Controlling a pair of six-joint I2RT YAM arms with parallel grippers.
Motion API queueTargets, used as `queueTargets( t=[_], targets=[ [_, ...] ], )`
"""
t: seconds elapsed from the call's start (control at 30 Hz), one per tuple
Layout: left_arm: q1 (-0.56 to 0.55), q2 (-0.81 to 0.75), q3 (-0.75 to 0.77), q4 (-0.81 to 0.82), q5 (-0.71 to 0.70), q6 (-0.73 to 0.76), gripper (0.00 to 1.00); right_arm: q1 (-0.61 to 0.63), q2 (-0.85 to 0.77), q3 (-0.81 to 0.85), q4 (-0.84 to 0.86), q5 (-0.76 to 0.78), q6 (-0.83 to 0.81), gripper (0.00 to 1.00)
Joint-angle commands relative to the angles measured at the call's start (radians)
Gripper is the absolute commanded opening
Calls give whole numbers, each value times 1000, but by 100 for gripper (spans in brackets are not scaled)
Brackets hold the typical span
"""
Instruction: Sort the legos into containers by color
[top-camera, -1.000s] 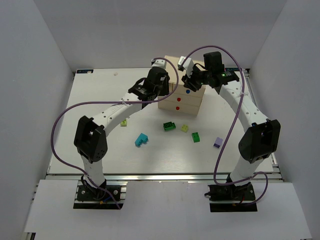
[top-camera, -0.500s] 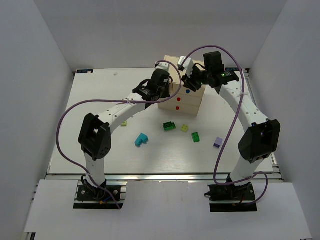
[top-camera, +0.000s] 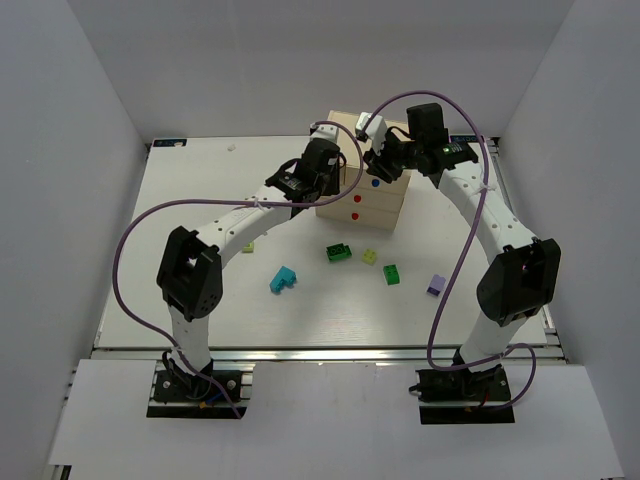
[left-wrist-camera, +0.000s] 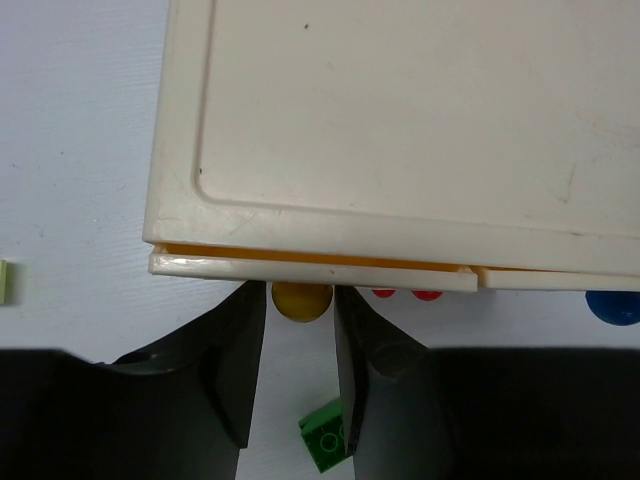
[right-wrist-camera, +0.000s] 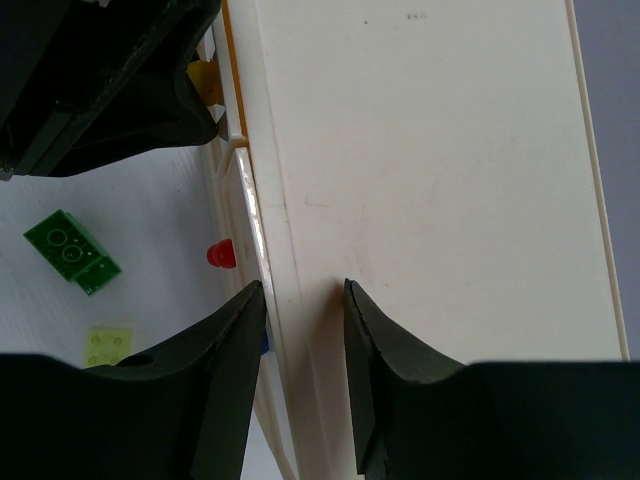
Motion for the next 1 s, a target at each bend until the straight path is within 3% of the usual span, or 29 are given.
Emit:
queueTargets(
  t=[0.0,0.2,0.7,0.97],
  targets=[
    [0,-39,28,62,-38,11,44,14,55,-27,-134,-7,48,41],
    [0,-53,22,77,-41,17,40,14,63,-24,-136,-7,53,41],
    [0,-100,-47,99,-15,13,14,16,92,-16,-125,48,108,39],
    [0,-176,-145,123,7,0,11,16,112,-21,-97,123,154,38]
  ],
)
